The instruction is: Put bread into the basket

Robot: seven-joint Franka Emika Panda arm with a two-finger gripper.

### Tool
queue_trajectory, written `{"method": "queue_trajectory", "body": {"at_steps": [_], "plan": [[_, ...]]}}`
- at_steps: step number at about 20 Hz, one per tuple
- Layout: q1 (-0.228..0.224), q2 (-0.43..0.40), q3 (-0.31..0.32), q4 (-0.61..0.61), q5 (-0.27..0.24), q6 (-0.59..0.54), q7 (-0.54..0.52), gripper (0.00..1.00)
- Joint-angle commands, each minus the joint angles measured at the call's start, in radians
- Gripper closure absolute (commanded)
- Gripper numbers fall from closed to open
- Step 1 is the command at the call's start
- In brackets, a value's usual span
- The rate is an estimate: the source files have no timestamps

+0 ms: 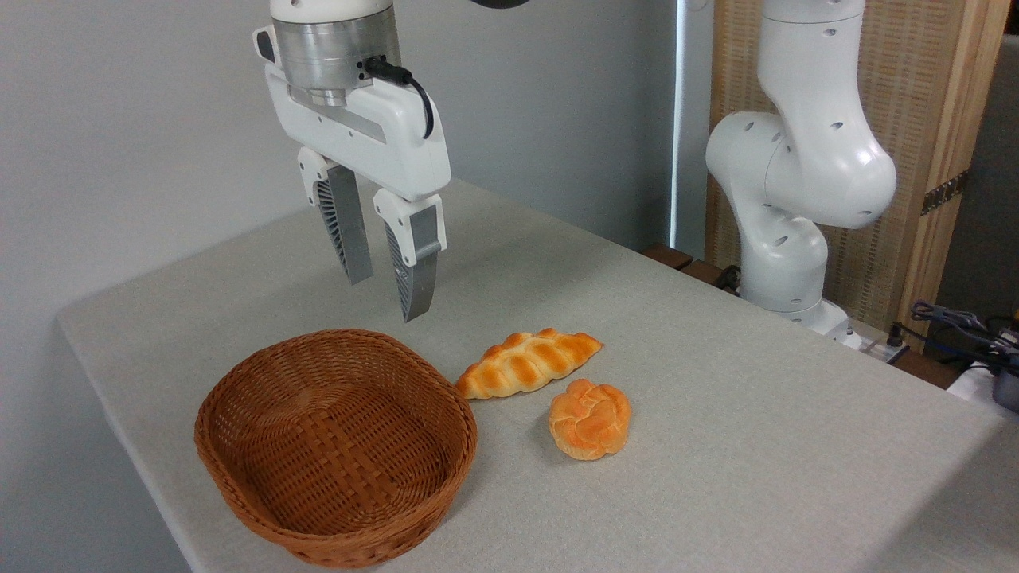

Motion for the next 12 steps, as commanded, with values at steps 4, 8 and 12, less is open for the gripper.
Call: {"method": "queue_trajectory", "body": {"at_steps": [4, 8, 12], "plan": [[-0.009, 0.001, 0.017, 0.002, 0.015, -0.033, -0.003, 0.0], [-0.009, -0.002, 0.017, 0.0, 0.015, -0.033, 0.0, 0.0], [-0.009, -0.011, 0.017, -0.016, 0.015, -0.035, 0.0, 0.0]]}}
